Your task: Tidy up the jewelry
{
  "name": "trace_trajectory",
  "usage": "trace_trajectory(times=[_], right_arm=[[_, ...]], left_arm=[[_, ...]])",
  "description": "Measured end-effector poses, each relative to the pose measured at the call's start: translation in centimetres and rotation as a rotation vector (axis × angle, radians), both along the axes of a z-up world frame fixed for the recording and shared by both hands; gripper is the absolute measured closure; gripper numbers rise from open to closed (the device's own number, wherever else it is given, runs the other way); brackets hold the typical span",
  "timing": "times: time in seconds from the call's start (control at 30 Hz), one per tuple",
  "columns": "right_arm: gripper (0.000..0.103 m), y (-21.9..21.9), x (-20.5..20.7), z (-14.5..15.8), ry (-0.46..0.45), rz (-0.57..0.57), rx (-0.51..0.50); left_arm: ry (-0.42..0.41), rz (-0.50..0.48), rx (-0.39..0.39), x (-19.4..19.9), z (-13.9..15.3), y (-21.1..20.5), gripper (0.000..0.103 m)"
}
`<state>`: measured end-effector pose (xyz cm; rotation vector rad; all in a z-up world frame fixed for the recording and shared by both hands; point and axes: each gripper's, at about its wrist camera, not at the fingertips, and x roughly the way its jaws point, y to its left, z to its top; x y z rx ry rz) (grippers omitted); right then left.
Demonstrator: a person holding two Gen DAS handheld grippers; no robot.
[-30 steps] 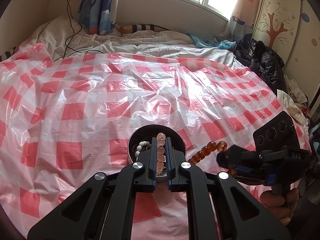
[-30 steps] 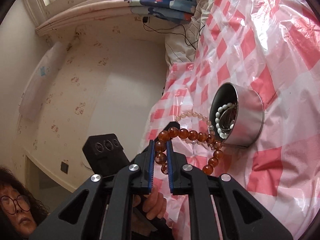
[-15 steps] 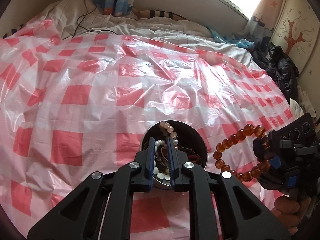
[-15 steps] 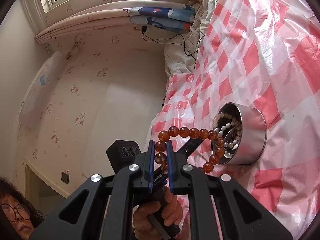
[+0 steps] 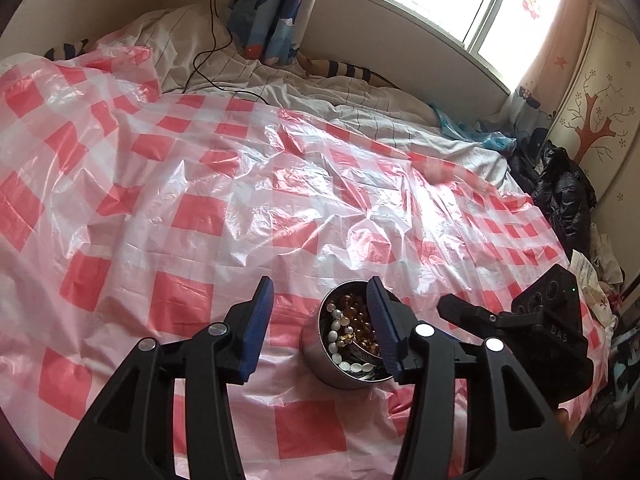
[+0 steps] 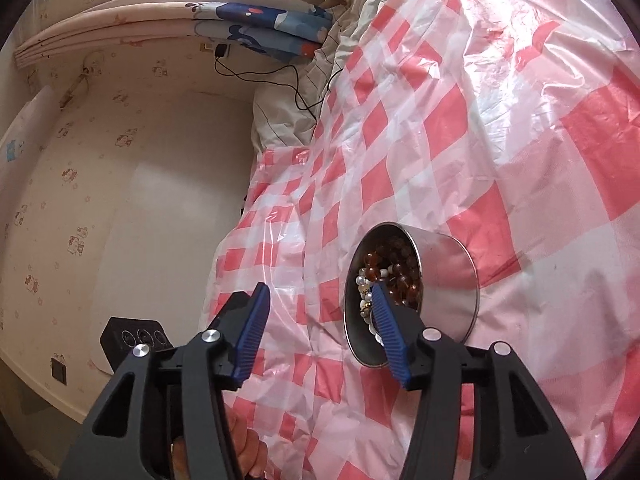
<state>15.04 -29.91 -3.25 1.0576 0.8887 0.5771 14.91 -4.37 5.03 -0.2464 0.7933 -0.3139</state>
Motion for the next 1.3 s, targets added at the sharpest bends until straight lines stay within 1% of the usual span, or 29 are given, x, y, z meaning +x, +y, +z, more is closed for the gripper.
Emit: trace_trajectory(times=[0.03,0.1,0.17,0.23,0.27,0.3,0.33,0.37,0.4,0.5,0.57,0.63,0.73,0.8,0.87,0.97,1.07,1.17,1.23,1.3], right_arm=[[0.045,-0.4,-0.5,0.0,0.006,-0.005,-0.011],[0.041,-1.2,-1.9,0.1,0.023,-0.013,-0.029],[0.037,-1.6,-3.8,0.4,0.037,-0.017,-0.102],[0.034,-1.4,-6.2,0.8,0.032,-0.019,-0.231],[0.033,-0.9,-7.6,1.0,0.023,-0.023,-0.325],[0.032,-0.3,-8.9,1.2,0.011,-0.028,-0.429],[0.027,0.5,-10.2,1.4,-0.001,-0.035,-0.547],[0.023,1.2,-11.1,1.4,-0.007,-0.042,-0.64],[0.023,2.1,-11.9,1.4,-0.016,-0.046,-0.72],[0.02,4.0,-13.0,1.6,-0.042,-0.048,-0.843],[0.016,4.9,-13.4,1.8,-0.06,-0.048,-0.902],[0.016,5.6,-13.7,2.6,-0.096,-0.055,-0.946],[0.011,6.4,-13.4,3.9,-0.127,-0.059,-0.978],[0.011,6.7,-13.2,4.6,-0.143,-0.053,-0.999],[0.009,7.0,-12.9,5.1,-0.155,-0.07,-1.014],[0.008,7.1,-12.8,4.7,-0.156,-0.119,-0.988],[0.008,7.1,-12.3,3.4,-0.104,-0.127,-0.952],[0.008,7.5,-12.0,3.3,-0.105,-0.121,-0.989],[0.008,7.5,-12.1,3.5,-0.119,-0.13,-1.016],[0.008,7.3,-12.1,3.4,-0.115,-0.133,-1.023]], left_arm=[[0.001,-0.003,0.009,-0.1,0.0,0.0,0.05],[0.0,-0.004,0.043,-0.4,0.0,0.0,0.046],[-0.007,-0.001,0.101,-0.8,-0.1,-0.2,0.041],[-0.027,0.007,0.164,-1.5,-0.2,-0.4,0.032],[-0.039,0.013,0.196,-2.0,-0.2,-0.5,0.03],[-0.051,0.019,0.223,-2.5,-0.1,-0.5,0.026],[-0.063,0.024,0.241,-2.9,0.1,-0.5,0.022],[-0.076,0.027,0.253,-3.3,0.3,-0.4,0.02],[-0.092,0.034,0.265,-3.8,0.6,-0.4,0.017],[-0.142,0.064,0.315,-5.5,1.5,-0.2,0.009],[-0.171,0.096,0.348,-7.1,1.9,0.3,0.008],[-0.193,0.103,0.375,-8.6,2.0,0.7,0.008],[-0.189,0.102,0.409,-10.0,1.8,1.2,0.008],[-0.18,0.112,0.405,-10.5,1.7,1.5,0.008],[-0.164,0.115,0.386,-10.5,1.5,1.6,0.008],[-0.133,0.108,0.375,-10.5,1.0,1.2,0.008],[-0.126,0.087,0.414,-10.6,0.3,0.2,0.008],[-0.125,0.071,0.46,-10.4,-0.2,-0.7,0.008],[-0.131,0.059,0.467,-10.3,-0.2,-1.1,0.008],[-0.137,0.059,0.474,-10.2,-0.2,-1.4,0.008]])
